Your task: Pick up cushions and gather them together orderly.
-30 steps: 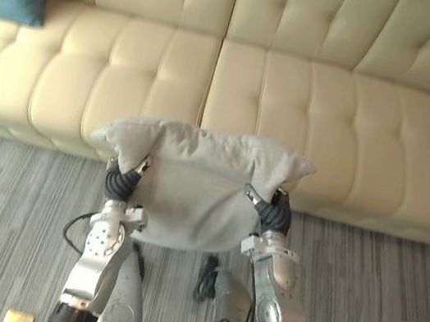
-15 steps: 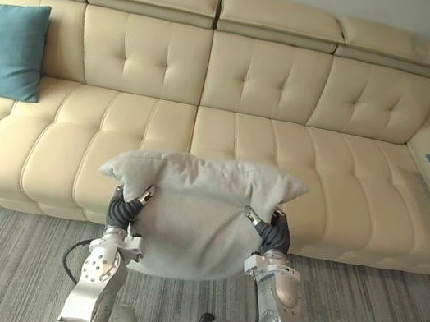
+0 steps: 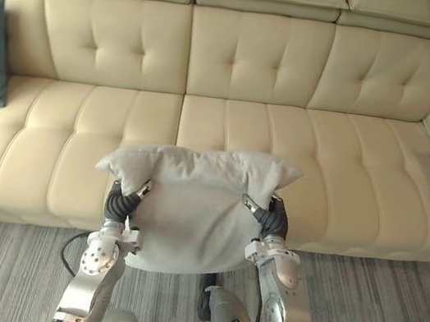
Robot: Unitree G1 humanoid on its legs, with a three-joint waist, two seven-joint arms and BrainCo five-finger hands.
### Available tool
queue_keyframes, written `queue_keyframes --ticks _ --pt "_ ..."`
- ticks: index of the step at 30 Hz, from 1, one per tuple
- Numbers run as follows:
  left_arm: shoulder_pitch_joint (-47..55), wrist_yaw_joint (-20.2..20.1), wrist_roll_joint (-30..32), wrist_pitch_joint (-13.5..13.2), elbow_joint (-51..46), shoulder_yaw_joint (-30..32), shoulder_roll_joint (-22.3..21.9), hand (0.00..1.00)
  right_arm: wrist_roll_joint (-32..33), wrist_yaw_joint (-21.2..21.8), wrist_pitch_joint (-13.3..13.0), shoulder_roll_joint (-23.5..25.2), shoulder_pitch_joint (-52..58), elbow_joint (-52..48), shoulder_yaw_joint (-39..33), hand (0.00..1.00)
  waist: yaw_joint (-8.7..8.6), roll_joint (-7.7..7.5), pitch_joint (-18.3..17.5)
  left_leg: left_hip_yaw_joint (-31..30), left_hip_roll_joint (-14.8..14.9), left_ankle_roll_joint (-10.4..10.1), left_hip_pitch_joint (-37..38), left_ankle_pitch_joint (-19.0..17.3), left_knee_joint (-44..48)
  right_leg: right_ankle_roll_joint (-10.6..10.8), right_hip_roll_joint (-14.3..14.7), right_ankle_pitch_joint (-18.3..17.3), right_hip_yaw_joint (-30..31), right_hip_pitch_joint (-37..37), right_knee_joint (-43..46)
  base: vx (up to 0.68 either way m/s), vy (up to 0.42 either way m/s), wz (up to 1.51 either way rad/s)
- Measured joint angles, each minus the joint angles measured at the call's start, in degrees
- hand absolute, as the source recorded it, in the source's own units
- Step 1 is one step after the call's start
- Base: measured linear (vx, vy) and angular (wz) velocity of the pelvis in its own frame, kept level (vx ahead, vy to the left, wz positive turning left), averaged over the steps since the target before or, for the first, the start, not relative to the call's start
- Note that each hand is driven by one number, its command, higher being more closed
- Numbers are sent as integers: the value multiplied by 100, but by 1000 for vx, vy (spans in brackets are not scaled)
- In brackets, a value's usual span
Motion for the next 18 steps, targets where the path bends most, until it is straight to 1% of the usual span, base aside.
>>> queue_keyframes --ticks 1,2,3,4,5,6,7,8,9,10,11,12,13,14,16,17,18 --pt "24 -56 -7 3 2 -2 -44 100 7 -1 10 -81 104 -146 -5 100 1 15 -3 -26 111 -11 -301 330 775 -56 53 -61 -87 187 -29 571 -207 10" --pt "47 -88 -18 3 2 -22 -81 100 36 -1 12 -161 195 -299 0 100 19 15 -4 25 174 -31 -513 644 1363 -125 70 -103 -144 367 -99 552 -162 4" --pt "75 -116 -47 2 2 -63 -109 100 36 -2 6 -243 281 -457 -6 100 39 21 -8 226 208 15 -686 836 1967 -199 67 -148 -183 597 -224 493 -107 -2" --pt "86 -131 -55 3 2 -78 -144 100 36 -13 2 -273 307 -541 -34 100 39 41 -19 512 246 100 -791 824 2340 -209 66 -154 -179 875 -432 358 -61 -1" --pt "78 -142 -61 2 1 -78 -150 100 35 -30 2 -273 323 -593 -51 100 60 49 -22 678 275 160 -868 778 2408 -210 57 -155 -169 1020 -557 403 20 13" --pt "43 -178 -85 3 -1 -91 -171 100 36 -39 -5 -265 362 -641 -101 100 102 52 -26 985 319 257 -981 617 2297 -210 9 -155 -174 1319 -882 265 37 18" --pt "34 -188 -85 3 -1 -94 -179 100 36 -42 -5 -266 363 -641 -113 100 124 52 -26 1080 318 266 -1014 536 2169 -208 -26 -154 -189 1394 -951 319 112 32" --pt "28 -196 -84 3 -2 -93 -215 100 36 -46 -5 -260 401 -636 -120 100 177 52 -26 1315 304 335 -1085 385 1603 -205 -151 -155 -259 1510 -1034 139 104 25" --pt "28 -198 -84 3 -2 -93 -215 100 36 -46 -4 -254 416 -631 -120 100 203 52 -26 1380 298 345 -1099 341 1349 -204 -194 -156 -268 1540 -1032 216 222 43" --pt "27 -205 -83 5 -3 -108 -229 100 36 -50 23 -201 448 -601 -122 100 228 47 -22 1446 225 346 -1142 350 383 -164 -410 -180 -379 1654 -1015 128 196 34" --pt "30 -205 -82 5 -3 -111 -233 100 35 -50 24 -179 483 -602 -125 100 235 50 -25 1435 185 322 -1116 420 5 -115 -475 -206 -412 1686 -990 150 268 34" --pt "64 -214 -80 4 -35 -136 -272 100 35 -45 16 -165 567 -609 -149 100 272 160 -88 1348 124 358 -941 1371 -1036 208 -541 -393 -405 1689 -830 163 336 15" --pt "86 -215 -78 3 -44 -171 -247 100 32 -41 43 -121 588 -531 -219 100 271 233 -154 1153 61 141 -859 1389 -1272 509 -572 -604 -340 1694 -735 160 343 16" --pt "73 -215 -78 4 -43 -169 -219 100 32 -40 47 -40 595 -482 -221 100 264 190 -147 1152 -17 154 -855 1387 -1329 502 -642 -603 -328 1665 -706 128 352 18" --pt "125 -205 -78 -2 -46 -135 15 100 19 -40 74 303 635 -301 -262 100 278 -53 -131 1217 -321 228 -759 1383 -1497 496 -881 -578 -191 1640 -804 20 261 7" --pt "127 -206 -80 -2 -46 -136 140 100 -66 -36 75 359 612 -214 -250 100 271 -111 -138 1239 -434 257 -714 1373 -1591 549 -944 -510 -46 1666 -942 -15 192 -9" --pt "123 -206 -80 -2 -46 -135 167 100 -85 -31 75 356 565 -157 -248 100 262 -127 -138 1256 -471 265 -713 1371 -1612 576 -962 -487 8 1666 -1002 -44 180 -23"
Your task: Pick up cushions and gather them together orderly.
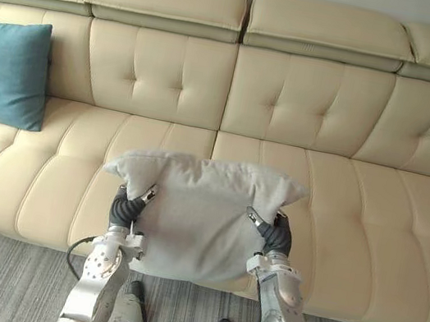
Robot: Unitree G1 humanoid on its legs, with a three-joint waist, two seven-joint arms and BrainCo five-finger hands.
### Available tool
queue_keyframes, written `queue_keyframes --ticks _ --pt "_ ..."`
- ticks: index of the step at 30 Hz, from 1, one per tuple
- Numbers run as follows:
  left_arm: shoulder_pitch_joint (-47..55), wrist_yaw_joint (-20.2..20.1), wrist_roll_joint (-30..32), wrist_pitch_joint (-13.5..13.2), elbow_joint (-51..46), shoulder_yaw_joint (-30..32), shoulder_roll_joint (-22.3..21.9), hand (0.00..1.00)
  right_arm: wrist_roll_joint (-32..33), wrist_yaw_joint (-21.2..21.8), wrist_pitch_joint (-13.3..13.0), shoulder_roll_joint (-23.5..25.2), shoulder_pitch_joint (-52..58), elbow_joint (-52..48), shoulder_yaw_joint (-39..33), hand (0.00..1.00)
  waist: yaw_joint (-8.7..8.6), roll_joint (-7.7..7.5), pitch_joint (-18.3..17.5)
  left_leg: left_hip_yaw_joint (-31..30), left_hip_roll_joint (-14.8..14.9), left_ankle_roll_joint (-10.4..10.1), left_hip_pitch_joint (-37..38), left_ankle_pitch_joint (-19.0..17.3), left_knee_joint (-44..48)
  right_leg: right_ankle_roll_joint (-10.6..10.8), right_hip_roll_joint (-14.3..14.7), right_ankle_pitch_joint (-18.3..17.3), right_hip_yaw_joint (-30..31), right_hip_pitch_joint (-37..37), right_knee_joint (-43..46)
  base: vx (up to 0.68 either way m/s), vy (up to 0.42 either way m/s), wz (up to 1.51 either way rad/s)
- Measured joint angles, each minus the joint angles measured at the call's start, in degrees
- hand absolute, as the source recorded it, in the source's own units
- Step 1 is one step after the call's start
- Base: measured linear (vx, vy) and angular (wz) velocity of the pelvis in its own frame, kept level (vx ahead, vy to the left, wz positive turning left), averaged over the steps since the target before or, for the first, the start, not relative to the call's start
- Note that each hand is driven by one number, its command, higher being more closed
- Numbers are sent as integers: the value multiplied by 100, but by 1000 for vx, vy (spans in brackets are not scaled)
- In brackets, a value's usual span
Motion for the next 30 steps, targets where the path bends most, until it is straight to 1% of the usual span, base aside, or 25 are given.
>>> queue_keyframes --ticks 2,3,4,6,7,8,10,12,13,15,16,17,18,19,21,22,23,24,25,27,28,29,30 --pt "-14 1 0 0 13 -1 35 100 -114 -5 24 -14 -283 244 25 100 -7 -32 11 154 -33 37 -33 20 -83 62 0 208 231 -101 -246 -73 109 -50" --pt "-41 4 1 0 70 -19 112 100 -210 -29 74 -55 -485 347 22 100 -14 -57 3 311 -37 68 -33 48 -175 47 8 324 407 -216 -377 -72 65 -60" --pt "-74 7 1 0 100 -19 146 100 -217 -37 80 -65 -568 385 23 100 -30 -63 10 338 -40 71 -36 50 -192 68 12 381 470 -240 -433 -83 73 -67" --pt "-413 73 1 4 397 -17 277 100 -219 -147 83 -66 -886 491 22 100 -82 -87 22 471 -58 93 -30 77 -272 112 20 609 704 -329 -626 -65 57 -56" --pt "-630 169 3 4 493 -17 357 100 -219 -175 83 -71 -1084 521 23 100 -116 -106 34 473 -67 100 -30 83 -288 145 29 711 825 -367 -689 -51 43 -42" --pt "-715 192 3 4 528 -15 375 100 -219 -198 82 -79 -1149 524 23 100 -130 -112 37 472 -71 105 -29 88 -292 148 30 734 850 -378 -701 -55 34 -34" --pt "-1298 457 51 -2 804 -13 459 100 -218 -397 44 -89 -1659 710 52 100 -164 -127 41 463 -85 125 -24 181 -381 134 48 840 960 -410 -742 -69 22 -18" --pt "-1737 675 112 -14 1086 -11 626 100 -216 -554 12 -108 -2106 957 170 100 -154 -145 53 461 -84 114 -29 283 -501 120 73 919 986 -451 -802 -106 -6 -9" --pt "-2142 889 159 -18 1297 40 830 100 -212 -670 -77 -118 -2515 1121 379 100 -141 -177 74 463 -68 115 -108 406 -616 107 113 983 1008 -593 -806 -126 -23 -5" --pt "-2782 1194 300 -21 1605 138 1115 100 -198 -844 -172 -118 -3063 1198 594 100 -84 -206 110 435 -27 120 -346 593 -733 54 174 1074 1005 -860 -816 -168 -37 0" --pt "-3245 1430 330 -21 1787 173 1326 100 -194 -1010 -253 -112 -3495 1313 729 100 -37 -217 191 417 -2 118 -481 719 -807 85 212 1183 995 -1013 -821 -165 -35 6" --pt "-3504 1546 329 -21 1846 179 1406 100 -191 -1088 -289 -101 -3724 1375 734 100 0 -216 317 399 3 121 -482 770 -855 82 224 1203 983 -1021 -820 -159 -28 9" --pt "-3846 1712 329 -21 1873 198 1496 100 -193 -1264 -314 -100 -3988 1379 728 100 56 -213 437 371 -2 133 -532 872 -953 73 233 1219 961 -1093 -812 -141 -20 13" --pt "-4161 1807 329 -22 1932 205 1576 100 -196 -1356 -320 -99 -4195 1380 668 100 98 -208 480 334 -9 97 -630 921 -1026 71 239 1223 928 -1211 -800 -175 -26 23" --pt "-5204 2046 330 -33 2240 219 1779 100 -229 -1678 -320 -58 -4952 1431 387 100 174 -190 610 220 -15 86 -968 1221 -1320 82 276 1333 804 -1621 -764 -157 -30 23" --pt "-5698 2146 330 -33 2304 269 1944 100 -376 -1833 -321 26 -5414 1531 208 100 208 -178 649 191 -16 79 -1164 1387 -1490 71 300 1411 786 -1870 -770 -188 -35 10" --pt "-6128 2170 478 -33 2311 329 2083 100 -449 -2011 -326 132 -5862 1614 5 100 255 -148 805 184 -24 65 -1229 1545 -1684 108 313 1482 770 -2012 -778 -175 -31 3" --pt "-6288 2177 569 -34 2327 360 2106 100 -458 -2069 -328 162 -5990 1614 -58 100 282 -129 879 182 -28 53 -1229 1596 -1757 113 317 1497 762 -2041 -784 -132 -19 0" --pt "-6556 2184 705 -43 2429 394 2111 100 -562 -2166 -335 193 -6162 1615 -136 100 345 -94 941 184 -33 38 -1277 1660 -1866 129 324 1511 756 -2147 -772 -77 -22 1" --pt "-7146 2202 729 -50 2635 529 2126 100 -645 -2250 -399 218 -6543 1616 -271 100 468 -40 982 175 -27 40 -1643 1741 -1878 168 326 1580 740 -2521 -752 -56 -27 -2" --pt "-7341 2199 719 -55 2722 579 2127 100 -649 -2281 -400 226 -6685 1617 -315 100 491 -16 998 163 -27 53 -1772 1793 -1879 166 325 1595 720 -2645 -748 -25 -15 5" --pt "-7658 2201 703 -57 2872 615 2126 100 -648 -2298 -400 233 -6914 1634 -421 100 497 40 1040 125 -27 88 -1981 1883 -1881 163 324 1617 673 -2825 -734 -18 -8 12" --pt "-7878 2199 656 -57 2947 634 2124 100 -649 -2343 -405 235 -7082 1650 -504 100 517 57 1053 108 -23 73 -2155 1918 -1881 162 318 1621 644 -2994 -708 -1 6 12"
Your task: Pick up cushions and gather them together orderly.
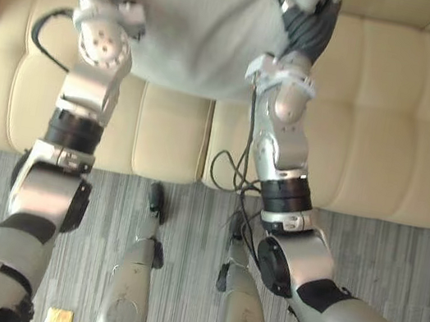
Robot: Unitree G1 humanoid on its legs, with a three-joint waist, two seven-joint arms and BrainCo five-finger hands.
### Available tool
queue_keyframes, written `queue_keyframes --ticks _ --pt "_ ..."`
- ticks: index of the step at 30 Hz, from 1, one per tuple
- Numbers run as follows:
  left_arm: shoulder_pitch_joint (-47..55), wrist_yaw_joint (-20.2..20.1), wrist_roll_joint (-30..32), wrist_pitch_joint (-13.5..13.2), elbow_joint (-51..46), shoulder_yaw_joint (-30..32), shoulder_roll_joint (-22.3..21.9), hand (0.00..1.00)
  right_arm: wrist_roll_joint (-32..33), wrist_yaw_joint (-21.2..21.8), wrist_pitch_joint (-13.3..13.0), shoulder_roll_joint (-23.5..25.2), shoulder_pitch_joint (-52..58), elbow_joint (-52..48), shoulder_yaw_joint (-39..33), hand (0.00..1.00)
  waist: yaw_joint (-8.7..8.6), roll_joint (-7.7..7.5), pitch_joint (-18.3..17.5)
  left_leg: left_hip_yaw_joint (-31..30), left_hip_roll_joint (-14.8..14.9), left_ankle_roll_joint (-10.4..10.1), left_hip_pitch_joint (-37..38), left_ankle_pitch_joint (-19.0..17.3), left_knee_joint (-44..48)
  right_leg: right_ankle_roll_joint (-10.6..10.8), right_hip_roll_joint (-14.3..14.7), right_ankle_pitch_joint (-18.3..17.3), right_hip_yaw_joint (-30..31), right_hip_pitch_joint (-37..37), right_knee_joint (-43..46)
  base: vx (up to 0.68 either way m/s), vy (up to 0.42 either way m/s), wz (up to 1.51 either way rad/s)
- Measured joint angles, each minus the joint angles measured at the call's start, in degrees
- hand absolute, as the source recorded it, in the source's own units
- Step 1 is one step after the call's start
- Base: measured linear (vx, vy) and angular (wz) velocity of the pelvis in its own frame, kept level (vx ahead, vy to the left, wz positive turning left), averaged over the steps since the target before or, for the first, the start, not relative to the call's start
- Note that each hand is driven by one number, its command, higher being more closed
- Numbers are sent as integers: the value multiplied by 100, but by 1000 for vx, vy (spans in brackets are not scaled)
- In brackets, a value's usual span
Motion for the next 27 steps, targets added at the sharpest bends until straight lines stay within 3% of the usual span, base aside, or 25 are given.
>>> queue_keyframes --ticks 2,6,7,8,10,18,22,27 --pt "-226 -28 -60 0 102 136 -50 100 5 -23 -44 43 -302 259 -156 100 -3 1 10 -23 13 22 -212 49 1 0 -13 2 -75 -187 16 23 19 8" --pt "-519 -60 -236 1 417 452 -202 100 42 -29 -46 58 -712 629 -247 100 2 15 22 -159 55 -186 -586 205 0 -27 -3 -23 -291 -465 32 42 23 14" --pt "-548 -68 -235 1 421 507 -209 0 37 -28 -46 37 -795 630 -245 100 29 15 22 -176 68 -334 -740 320 -3 -59 -3 -52 -320 -610 83 33 19 21" --pt "-592 -70 -235 1 426 592 -250 0 34 -34 -45 -5 -870 630 -251 0 55 22 34 -211 81 -411 -873 417 -3 -84 0 -102 -373 -728 133 11 13 18" --pt "-652 -61 -253 -3 426 783 -339 0 21 -40 -44 -115 -1009 634 -255 0 66 89 127 -327 106 -524 -1042 545 -5 -134 13 -222 -480 -914 338 -17 19 21" --pt "-634 -91 -584 -303 375 1083 -457 0 -11 -55 -3 -945 -1207 608 -352 0 -54 96 145 -315 169 -449 -1466 609 -4 -182 19 -525 -518 -1633 1043 -44 54 2" --pt "-405 -391 -677 -282 415 1091 -40 0 29 -25 31 -1538 -1206 651 -369 0 -129 95 146 -270 178 -449 -1466 609 -4 -183 29 -537 -422 -1763 1177 -58 3 -10" --pt "-359 -889 -667 -199 1019 1106 802 0 554 147 135 -2700 -1207 1382 -452 0 -235 93 146 -261 206 -449 -1402 609 -4 -188 61 -538 -398 -1785 1331 -75 -47 -4"
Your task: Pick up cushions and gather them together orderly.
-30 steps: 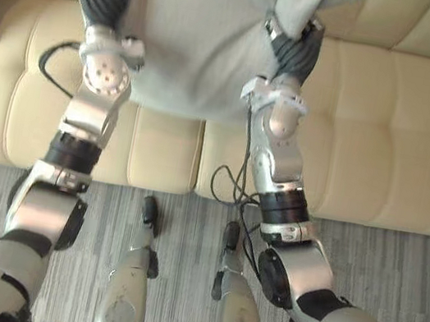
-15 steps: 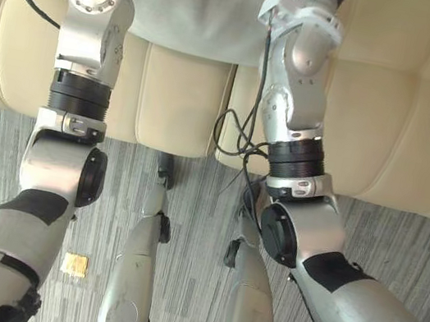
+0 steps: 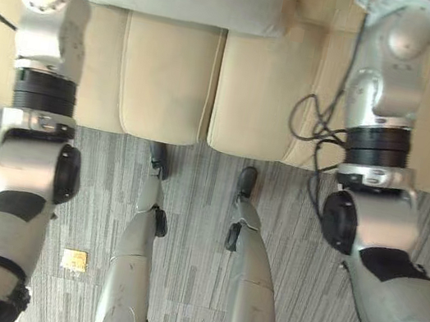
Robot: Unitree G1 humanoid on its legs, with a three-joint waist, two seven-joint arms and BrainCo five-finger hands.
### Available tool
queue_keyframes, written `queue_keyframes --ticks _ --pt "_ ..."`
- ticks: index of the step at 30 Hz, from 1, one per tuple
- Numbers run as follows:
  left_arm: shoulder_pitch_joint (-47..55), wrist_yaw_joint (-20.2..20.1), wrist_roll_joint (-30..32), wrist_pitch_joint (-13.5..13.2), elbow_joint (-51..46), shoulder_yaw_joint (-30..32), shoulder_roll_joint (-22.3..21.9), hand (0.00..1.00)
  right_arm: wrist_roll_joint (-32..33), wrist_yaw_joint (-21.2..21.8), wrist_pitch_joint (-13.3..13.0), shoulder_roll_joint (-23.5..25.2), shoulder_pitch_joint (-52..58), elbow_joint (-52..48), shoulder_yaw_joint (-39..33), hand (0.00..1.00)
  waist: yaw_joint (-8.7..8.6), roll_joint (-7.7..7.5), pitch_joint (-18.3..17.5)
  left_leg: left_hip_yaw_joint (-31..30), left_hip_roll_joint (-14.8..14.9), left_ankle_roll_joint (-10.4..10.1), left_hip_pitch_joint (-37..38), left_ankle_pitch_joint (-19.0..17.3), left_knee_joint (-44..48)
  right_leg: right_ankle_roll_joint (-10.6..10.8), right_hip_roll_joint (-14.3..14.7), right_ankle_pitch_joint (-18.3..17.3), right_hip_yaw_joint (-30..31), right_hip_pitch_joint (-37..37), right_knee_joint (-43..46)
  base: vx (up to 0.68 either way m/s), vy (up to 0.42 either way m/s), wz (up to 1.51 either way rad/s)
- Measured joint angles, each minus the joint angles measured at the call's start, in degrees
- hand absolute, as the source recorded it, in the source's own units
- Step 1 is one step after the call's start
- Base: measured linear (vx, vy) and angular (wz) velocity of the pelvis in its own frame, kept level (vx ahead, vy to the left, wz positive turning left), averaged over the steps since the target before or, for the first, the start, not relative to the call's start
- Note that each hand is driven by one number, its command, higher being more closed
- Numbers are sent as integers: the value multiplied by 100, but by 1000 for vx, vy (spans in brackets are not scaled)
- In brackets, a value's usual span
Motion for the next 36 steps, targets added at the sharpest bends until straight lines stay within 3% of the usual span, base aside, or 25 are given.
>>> queue_keyframes --ticks 3,4,5,6,9,10,12,13,16,19,22,28,36 --pt "557 -269 -9 4 33 385 385 0 451 162 3 -360 125 112 -21 0 -35 -1 1 111 -12 -21 266 -20 -5 -6 2 -18 121 160 54 -76 -105 -10" --pt "1016 -343 -27 1 -1 630 457 0 626 268 -3 -460 343 66 -20 0 -52 -2 1 153 0 -114 477 -183 -8 -2 16 -48 149 309 83 -82 -158 -19" --pt "1244 -367 -97 -2 -60 740 469 0 721 319 -3 -506 502 -7 -20 0 -45 -2 1 160 16 -75 588 -321 -9 -1 42 -63 167 390 89 -68 -173 -22" --pt "1952 -433 -265 -26 -489 1046 469 0 919 366 -11 -601 1136 -575 -99 0 -60 -2 1 173 30 153 783 -530 -10 14 69 -118 197 568 110 -19 -139 -7" --pt "3440 -536 -498 -138 -1263 1275 323 0 1063 594 -101 -647 2716 -1572 -584 0 -97 -4 -1 165 -25 232 1101 -609 -8 58 20 -230 216 901 129 29 -113 10" --pt "4269 -584 -665 -183 -1624 1298 29 0 1061 739 -101 -552 3670 -1751 -742 0 -73 -5 -1 160 -46 260 1348 -642 -6 59 -9 -336 218 1149 168 56 -104 16" --pt "5004 -657 -694 -239 -1819 1311 -412 0 1039 870 -51 -224 4552 -1877 -853 0 -49 -5 -2 134 -87 266 1649 -668 -6 66 -51 -461 177 1449 203 60 -97 18" --pt "5643 -805 -696 -263 -1837 1217 -862 0 981 1073 6 233 5269 -1929 -895 0 -50 -9 -5 121 -114 283 1979 -736 -6 70 -73 -602 147 1771 278 91 -127 21" --pt "6553 -1100 -693 -263 -1821 900 -1640 0 692 1447 19 962 6327 -1922 -899 0 -12 -22 -63 117 -124 263 2489 -877 -5 56 -79 -791 121 2258 352 75 -96 9" --pt "7460 -1366 -689 -205 -1308 756 -2644 0 252 1759 97 1882 7404 -1622 -894 0 27 -35 -400 147 -118 244 2996 -1044 -6 58 -69 -925 97 2777 244 70 -44 -4" --pt "7806 -1475 -669 -62 -296 818 -3096 0 -31 1916 229 2278 7979 -717 -834 0 25 -52 -811 186 -118 241 3577 -1214 -5 68 -65 -952 59 3461 -17 99 -8 -3" --pt "8044 -1603 -143 172 1097 1134 -3395 0 -999 1972 466 2638 8360 592 -797 0 -5 -178 -1465 406 -119 175 4458 -1508 -8 23 -58 -941 146 4417 -506 76 21 -13" --pt "7921 -1580 224 220 1723 1332 -3377 0 -1238 1967 523 2659 8195 1309 -855 0 -5 -258 -1557 835 -146 146 4858 -1602 -10 138 -24 -525 618 4730 -1004 1 24 -32"
